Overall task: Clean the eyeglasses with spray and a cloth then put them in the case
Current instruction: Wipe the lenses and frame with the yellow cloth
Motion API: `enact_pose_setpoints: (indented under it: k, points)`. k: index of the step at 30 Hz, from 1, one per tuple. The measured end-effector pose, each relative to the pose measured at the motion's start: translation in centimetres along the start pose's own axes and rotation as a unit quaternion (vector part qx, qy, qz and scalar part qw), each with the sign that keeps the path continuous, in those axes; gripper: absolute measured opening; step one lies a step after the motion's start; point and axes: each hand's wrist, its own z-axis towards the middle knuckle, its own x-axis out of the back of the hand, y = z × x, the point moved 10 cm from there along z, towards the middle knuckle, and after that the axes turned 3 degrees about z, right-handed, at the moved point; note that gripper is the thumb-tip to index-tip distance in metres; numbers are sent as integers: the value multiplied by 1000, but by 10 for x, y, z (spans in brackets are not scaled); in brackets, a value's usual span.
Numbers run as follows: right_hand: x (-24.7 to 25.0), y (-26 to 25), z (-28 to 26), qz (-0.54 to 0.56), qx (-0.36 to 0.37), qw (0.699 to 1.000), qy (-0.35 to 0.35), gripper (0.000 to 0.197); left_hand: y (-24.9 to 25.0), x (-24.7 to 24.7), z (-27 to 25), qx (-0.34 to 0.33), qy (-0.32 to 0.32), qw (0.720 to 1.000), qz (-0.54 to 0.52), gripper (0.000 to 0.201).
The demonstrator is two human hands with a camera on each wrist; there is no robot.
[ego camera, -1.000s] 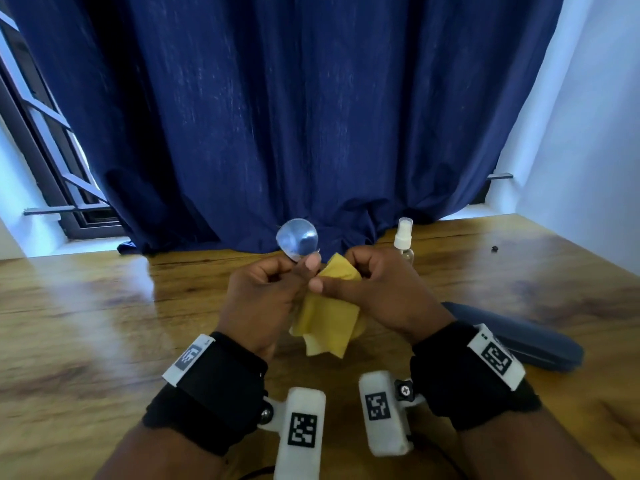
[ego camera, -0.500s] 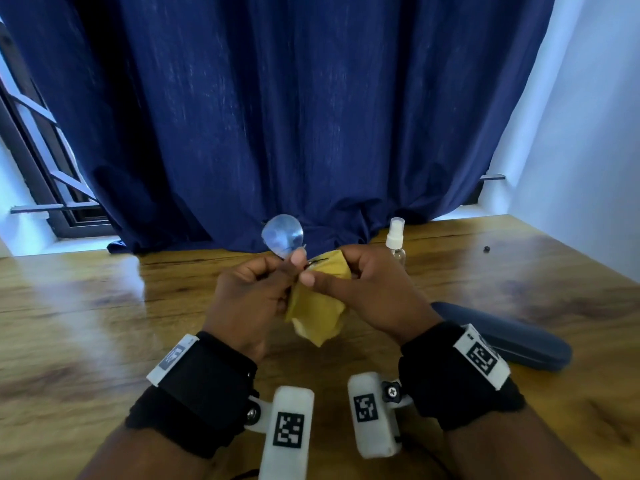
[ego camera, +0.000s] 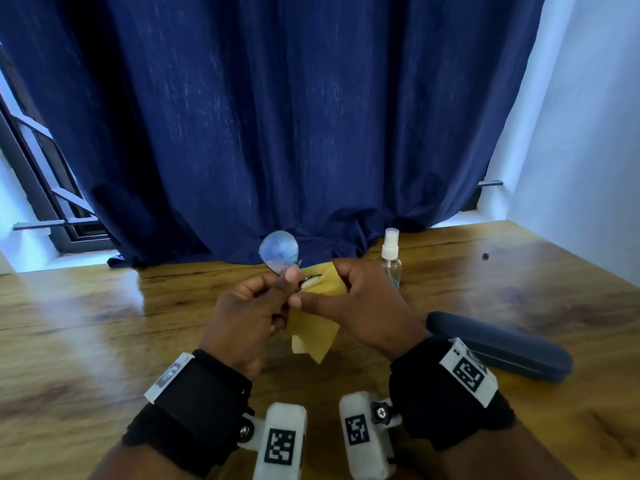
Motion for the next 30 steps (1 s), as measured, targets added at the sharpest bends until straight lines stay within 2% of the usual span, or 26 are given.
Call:
enact_pose_setpoints:
  k: [3,7,11,14,16,20,21,24,27,30]
  points:
    - [9,6,2,50,-14,998,41,26,2,2,1,-6,-3,1000,5,32]
    - [29,8,2,89,-21,991,98,20,12,17,2,-13,37,999,6,32]
    - [17,3,1,59,-9,997,39,21,19,28,4,-32,59,998,2,40]
    - [-4,3,-1,54,-1,999,-5,25,14,15,0,-19,39,999,-23,25]
    - [-3,4,0,58,1,998,4,24,13,5,-2,-24,23,999,-7,18]
    - [23,12,4,74,-19,995,62,35,17,12,1,-46,48,998,16,21]
    - [25,12,5,79,-23,995,58,35,18,14,1,-45,50,998,14,20]
    - [10,6,2,74,-16,997,6,18,17,13,-2,-51,49,998,-2,15]
    - [-13,3,-2,23,-5,998,-61,17,15,7,-4,-60,39,997,-2,20]
    - [-8,-2,-1,16,6,999,-48,19,17,4,-3,-74,38,996,14,20]
